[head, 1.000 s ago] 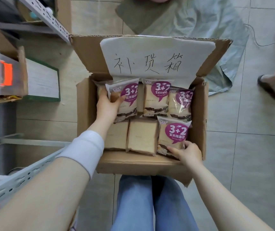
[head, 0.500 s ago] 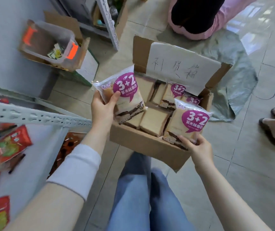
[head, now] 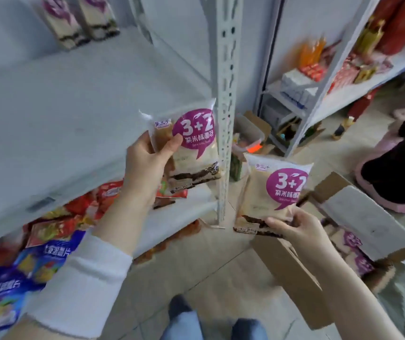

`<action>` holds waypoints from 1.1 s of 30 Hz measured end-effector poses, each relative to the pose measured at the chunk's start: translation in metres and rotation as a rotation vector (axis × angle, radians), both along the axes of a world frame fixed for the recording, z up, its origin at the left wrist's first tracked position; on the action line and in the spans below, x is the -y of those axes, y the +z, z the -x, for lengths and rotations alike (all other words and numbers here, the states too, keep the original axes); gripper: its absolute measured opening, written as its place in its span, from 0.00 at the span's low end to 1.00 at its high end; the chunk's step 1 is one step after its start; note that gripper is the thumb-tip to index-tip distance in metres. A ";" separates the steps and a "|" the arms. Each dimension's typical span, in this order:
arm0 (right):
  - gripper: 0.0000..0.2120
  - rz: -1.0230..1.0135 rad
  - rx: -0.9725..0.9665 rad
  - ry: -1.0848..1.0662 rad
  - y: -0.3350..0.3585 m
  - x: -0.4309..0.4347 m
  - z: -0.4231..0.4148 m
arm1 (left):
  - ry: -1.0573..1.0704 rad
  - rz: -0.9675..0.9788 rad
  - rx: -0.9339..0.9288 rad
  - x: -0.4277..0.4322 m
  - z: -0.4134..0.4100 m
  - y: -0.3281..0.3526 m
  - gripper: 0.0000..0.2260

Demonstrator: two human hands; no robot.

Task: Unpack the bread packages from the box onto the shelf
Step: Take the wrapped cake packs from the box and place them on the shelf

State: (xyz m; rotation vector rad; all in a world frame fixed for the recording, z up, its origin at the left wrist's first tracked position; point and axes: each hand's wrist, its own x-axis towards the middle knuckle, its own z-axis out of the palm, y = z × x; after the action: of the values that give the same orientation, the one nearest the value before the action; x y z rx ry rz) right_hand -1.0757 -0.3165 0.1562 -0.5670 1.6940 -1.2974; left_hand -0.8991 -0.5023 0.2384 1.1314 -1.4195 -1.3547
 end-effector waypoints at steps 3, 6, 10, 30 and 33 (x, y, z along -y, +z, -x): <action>0.06 0.085 -0.036 0.109 0.026 0.067 -0.040 | 0.077 0.060 -0.035 0.049 -0.064 0.031 0.03; 0.06 0.169 -0.057 0.204 0.049 0.135 -0.077 | 0.134 0.084 -0.031 0.099 -0.118 0.047 0.02; 0.10 0.191 -0.051 0.308 0.067 0.220 -0.100 | 0.179 0.068 -0.038 0.166 -0.152 0.049 0.02; 0.11 0.300 -0.270 0.431 0.063 0.633 -0.017 | 0.441 0.201 -0.070 0.470 -0.069 0.013 0.08; 0.14 0.307 -0.342 0.444 0.060 0.661 -0.021 | 0.519 0.206 -0.046 0.490 -0.071 0.002 0.10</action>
State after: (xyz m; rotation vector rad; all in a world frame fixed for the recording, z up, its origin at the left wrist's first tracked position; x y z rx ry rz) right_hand -1.0551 -0.9779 0.2159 -1.3290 1.5158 -1.1799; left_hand -0.8281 -0.9919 0.2406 1.2134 -1.0985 -0.8422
